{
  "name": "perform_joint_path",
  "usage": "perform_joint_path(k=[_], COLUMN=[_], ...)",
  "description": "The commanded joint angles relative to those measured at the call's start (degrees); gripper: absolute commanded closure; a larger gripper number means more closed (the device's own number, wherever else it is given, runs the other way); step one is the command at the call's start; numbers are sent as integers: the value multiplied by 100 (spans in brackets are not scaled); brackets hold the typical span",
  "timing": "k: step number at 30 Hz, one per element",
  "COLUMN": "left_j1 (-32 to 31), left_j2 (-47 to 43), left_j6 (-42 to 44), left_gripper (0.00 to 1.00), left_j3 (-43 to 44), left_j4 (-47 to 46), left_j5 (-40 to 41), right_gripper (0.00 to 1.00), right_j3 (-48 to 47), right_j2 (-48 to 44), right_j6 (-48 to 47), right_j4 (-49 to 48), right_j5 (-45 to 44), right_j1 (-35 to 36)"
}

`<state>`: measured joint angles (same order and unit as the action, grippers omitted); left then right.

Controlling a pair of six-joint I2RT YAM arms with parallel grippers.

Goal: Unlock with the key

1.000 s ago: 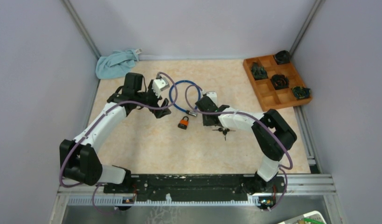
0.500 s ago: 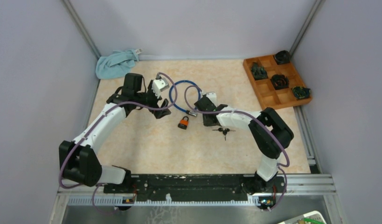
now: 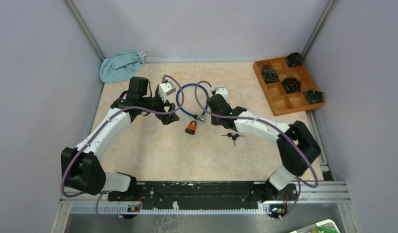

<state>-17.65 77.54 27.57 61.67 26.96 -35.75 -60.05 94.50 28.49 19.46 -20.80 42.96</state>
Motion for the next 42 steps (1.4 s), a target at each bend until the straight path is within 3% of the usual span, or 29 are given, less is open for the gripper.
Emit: perform_joint_path(k=[1, 8, 12, 17, 22, 28, 34, 42], left_j1=[-32, -63, -72, -145, -243, -293, -318, -344], left_j2=[-31, 260, 270, 208, 114, 97, 36, 55], left_j6=[-764, -2328, -2717, -1985, -1390, -977, -703, -524], left_gripper=[1, 1, 3, 14, 27, 36, 45, 43], left_j3=[84, 219, 282, 290, 271, 405, 595, 711], left_j4=[-210, -926, -1122, -756, -335, 71, 198, 495], left_j5=[-804, -1674, -2079, -2446, -2755, -3394, -2996, -3378], right_gripper=[100, 100, 100, 100, 100, 100, 100, 100], right_j3=[10, -6, -10, -162, -220, -226, -245, -244], right_j2=[-1354, -2145, -2417, -2479, -2443, -2295, -2213, -1999], right_j6=[-345, -30, 158, 416, 850, 1454, 1644, 1802], right_j4=[-880, -1094, -1317, -1449, -1712, -2281, -2337, -2458], right_j5=[416, 1118, 1781, 2827, 3527, 4135, 4225, 4106], right_j1=[47, 48, 46, 46, 46, 47, 54, 195])
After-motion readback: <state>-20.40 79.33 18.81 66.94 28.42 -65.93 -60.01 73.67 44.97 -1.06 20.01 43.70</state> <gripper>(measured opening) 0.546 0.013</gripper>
